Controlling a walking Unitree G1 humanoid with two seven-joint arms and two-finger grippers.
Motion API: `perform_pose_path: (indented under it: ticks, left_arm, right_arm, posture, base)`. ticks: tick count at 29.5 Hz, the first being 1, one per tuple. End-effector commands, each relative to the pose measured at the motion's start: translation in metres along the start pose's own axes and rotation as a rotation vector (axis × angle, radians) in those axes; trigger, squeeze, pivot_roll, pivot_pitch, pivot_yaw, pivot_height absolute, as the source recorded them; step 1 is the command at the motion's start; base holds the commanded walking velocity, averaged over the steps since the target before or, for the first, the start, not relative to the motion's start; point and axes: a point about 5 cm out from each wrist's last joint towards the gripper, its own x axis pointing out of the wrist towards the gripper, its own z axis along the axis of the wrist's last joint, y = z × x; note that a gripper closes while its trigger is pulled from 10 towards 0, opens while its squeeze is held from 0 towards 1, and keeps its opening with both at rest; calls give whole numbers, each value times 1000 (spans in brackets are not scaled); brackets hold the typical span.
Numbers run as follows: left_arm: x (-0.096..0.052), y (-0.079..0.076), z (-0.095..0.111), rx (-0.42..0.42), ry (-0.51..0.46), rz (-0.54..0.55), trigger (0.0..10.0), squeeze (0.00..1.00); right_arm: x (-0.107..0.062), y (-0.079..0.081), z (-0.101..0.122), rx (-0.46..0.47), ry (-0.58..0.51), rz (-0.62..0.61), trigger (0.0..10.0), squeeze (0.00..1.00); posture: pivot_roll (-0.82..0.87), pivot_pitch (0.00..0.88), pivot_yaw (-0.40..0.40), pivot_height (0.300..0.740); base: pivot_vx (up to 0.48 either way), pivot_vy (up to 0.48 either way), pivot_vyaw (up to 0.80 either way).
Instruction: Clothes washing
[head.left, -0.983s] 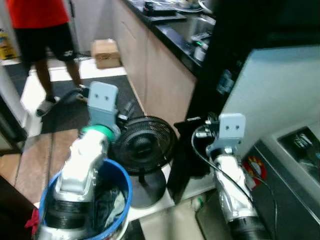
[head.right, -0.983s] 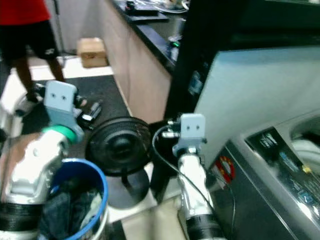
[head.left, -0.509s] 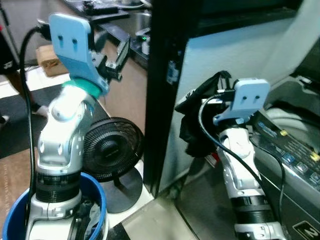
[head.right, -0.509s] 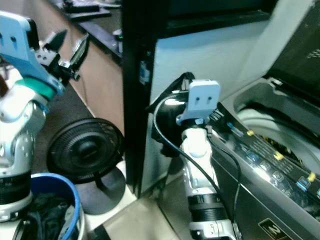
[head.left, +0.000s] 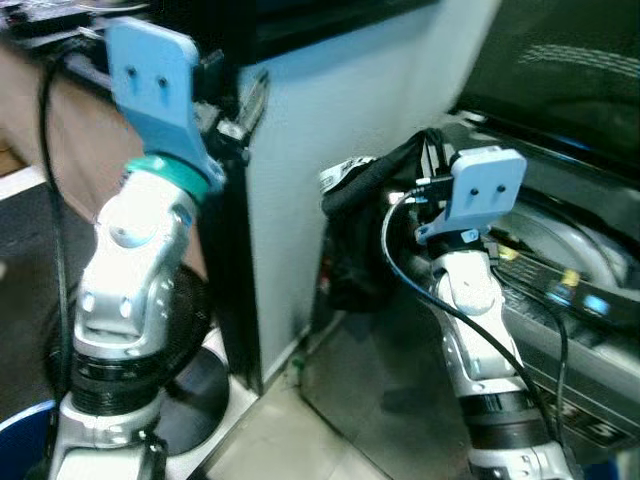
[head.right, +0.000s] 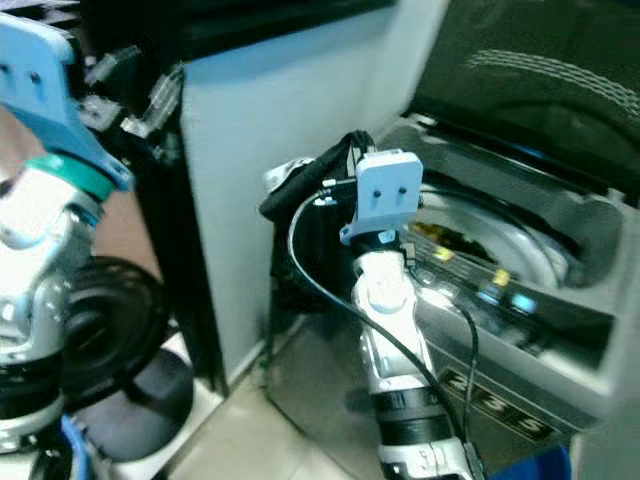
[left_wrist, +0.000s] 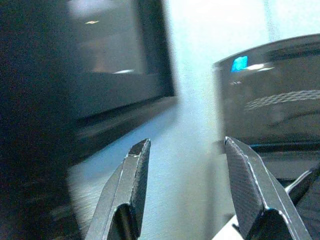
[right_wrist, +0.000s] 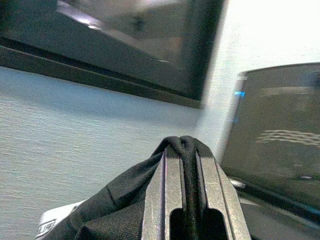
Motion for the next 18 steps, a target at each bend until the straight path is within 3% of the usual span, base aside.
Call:
perform_pose_path:
  ticks: [1,7,9,11,14,16,18]
  left_arm:
    - [-4,3,-2,-27,14,27,10000,0]
    - [-9,4,-9,-62,58,40,10000,0]
    - [-20,-3,-30,-157,216,-11,10000,0]
    - [-32,-10,-38,-239,294,-73,10000,0]
    - [-45,-14,-37,-291,319,-126,10000,0]
    - [-54,-9,-33,-274,318,-138,10000,0]
    - [-54,-7,-32,-269,313,-129,10000,0]
  right_arm:
    - [-1,3,4,4,-18,12,10000,0]
    - [4,2,9,18,-33,3,10000,0]
    - [8,0,16,20,-64,-12,10000,0]
    - [10,-1,22,22,-86,-18,10000,0]
    - [12,-1,25,26,-96,-15,10000,0]
    - [11,1,25,39,-92,2,10000,0]
    - [11,2,24,42,-89,8,10000,0]
  posture:
    - [135,0,4,740]
    - [139,0,-1,740]
    - [143,0,-3,740]
    - [141,0,-1,740]
    - [141,0,-1,740]
    - [150,0,-11,740]
    - [150,0,-11,740]
  base:
    - [0,0,-800]
    - [0,0,-800]
    - [0,0,-800]
    - [0,0,-800]
    - [0,0,-800]
    - [0,0,-800]
    - [0,0,-800]
